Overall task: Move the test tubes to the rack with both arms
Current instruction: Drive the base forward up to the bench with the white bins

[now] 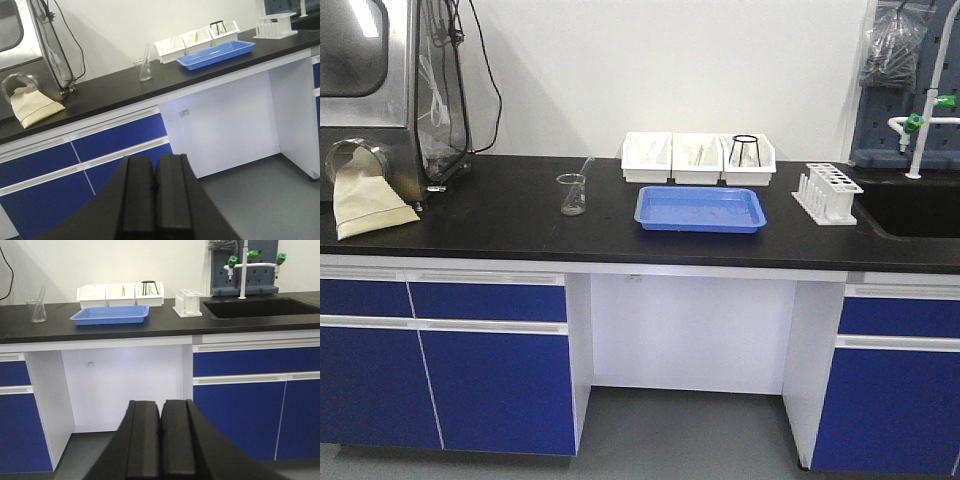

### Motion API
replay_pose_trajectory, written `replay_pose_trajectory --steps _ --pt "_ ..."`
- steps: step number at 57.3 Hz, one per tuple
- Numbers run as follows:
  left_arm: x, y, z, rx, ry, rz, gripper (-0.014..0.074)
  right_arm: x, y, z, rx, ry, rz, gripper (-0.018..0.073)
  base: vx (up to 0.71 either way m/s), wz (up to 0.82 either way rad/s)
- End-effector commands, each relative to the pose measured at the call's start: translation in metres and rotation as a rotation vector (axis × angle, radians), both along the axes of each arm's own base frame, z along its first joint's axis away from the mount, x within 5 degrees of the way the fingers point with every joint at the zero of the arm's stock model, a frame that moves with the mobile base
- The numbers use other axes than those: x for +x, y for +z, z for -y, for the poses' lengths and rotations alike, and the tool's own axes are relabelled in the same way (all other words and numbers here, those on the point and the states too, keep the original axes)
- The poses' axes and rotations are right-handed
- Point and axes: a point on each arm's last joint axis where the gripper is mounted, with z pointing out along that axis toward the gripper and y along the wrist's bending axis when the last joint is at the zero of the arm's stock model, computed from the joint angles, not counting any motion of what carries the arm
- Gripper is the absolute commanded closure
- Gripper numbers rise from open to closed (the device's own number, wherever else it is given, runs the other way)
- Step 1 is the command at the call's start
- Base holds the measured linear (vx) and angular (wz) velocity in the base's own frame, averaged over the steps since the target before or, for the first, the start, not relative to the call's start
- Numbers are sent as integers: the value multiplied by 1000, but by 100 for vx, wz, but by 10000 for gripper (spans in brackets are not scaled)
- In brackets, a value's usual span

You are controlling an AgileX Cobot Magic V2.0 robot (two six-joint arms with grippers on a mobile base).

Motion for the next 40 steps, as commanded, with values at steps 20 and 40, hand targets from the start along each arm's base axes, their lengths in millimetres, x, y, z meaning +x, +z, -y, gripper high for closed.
replay_pose_trajectory --steps 20,40 --pt "0 -1 0 -20 -6 63 608 0 4 -1 -18 8 71 566 27 -5" --pt "0 -1 0 -20 -6 63 608 0 4 -1 -18 8 71 566 43 -15"
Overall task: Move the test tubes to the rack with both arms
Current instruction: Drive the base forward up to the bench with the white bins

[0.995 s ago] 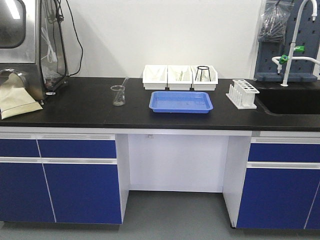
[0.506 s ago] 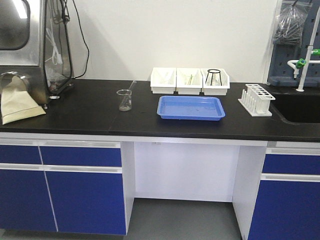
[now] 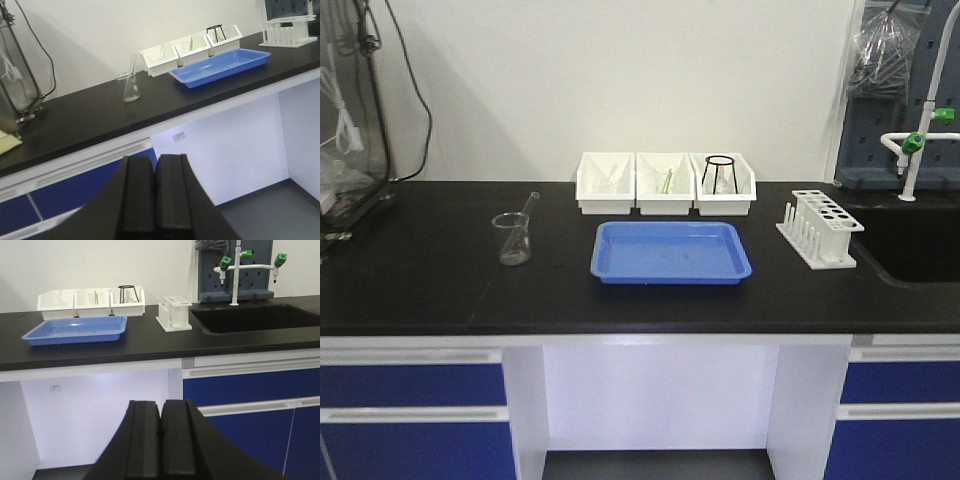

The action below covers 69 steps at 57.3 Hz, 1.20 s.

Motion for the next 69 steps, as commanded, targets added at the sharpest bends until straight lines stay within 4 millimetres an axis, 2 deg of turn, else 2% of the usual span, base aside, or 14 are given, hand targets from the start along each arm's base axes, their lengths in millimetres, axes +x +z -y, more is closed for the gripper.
replay_pose_trajectory --steps 1,69 --pt "0 -1 0 -20 -6 63 608 0 4 -1 -18 8 71 566 47 -12" --pt "0 -1 0 -20 -6 63 608 0 4 -1 -18 8 71 566 45 -1"
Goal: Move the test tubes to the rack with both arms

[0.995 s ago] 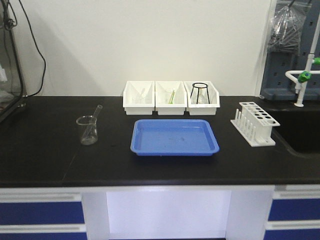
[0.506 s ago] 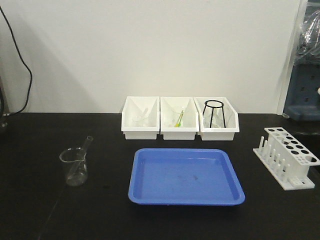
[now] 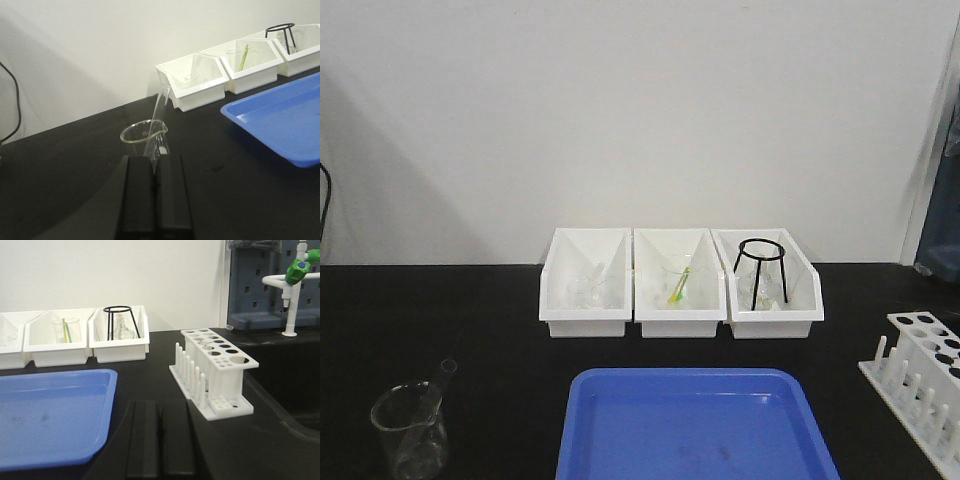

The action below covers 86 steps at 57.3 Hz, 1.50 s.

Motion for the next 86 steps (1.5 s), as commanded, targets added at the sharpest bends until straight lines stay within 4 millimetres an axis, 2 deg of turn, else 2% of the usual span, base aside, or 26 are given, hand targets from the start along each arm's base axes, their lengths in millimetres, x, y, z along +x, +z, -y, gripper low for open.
replay_pose_trajectory --steps 1,28,75,86 --pt "0 -1 0 -20 -6 63 608 0 4 -1 -18 8 71 566 30 -6" --pt "0 -1 0 -20 -6 63 608 0 4 -1 -18 8 71 566 20 0" --pt "0 -1 0 -20 -6 63 608 0 4 -1 -18 8 71 566 1 0" --pt "0 7 0 -35 -6 139 608 0 7 -1 -22 11 104 566 0 0"
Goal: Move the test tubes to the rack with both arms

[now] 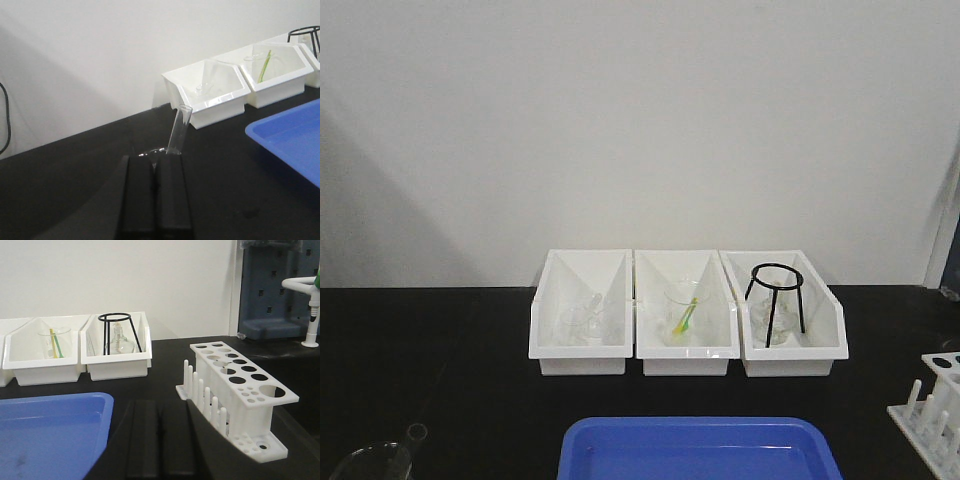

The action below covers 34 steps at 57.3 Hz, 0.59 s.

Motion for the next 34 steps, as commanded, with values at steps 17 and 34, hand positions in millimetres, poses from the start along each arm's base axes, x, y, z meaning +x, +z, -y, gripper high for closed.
replay_pose_trajectory --steps 17,34 --pt "-14 65 -2 -193 -27 319 608 -7 44 -3 -10 26 329 566 0 0" --pt "-16 173 -3 -180 -21 239 608 -11 160 -2 -132 -7 362 566 0 0"
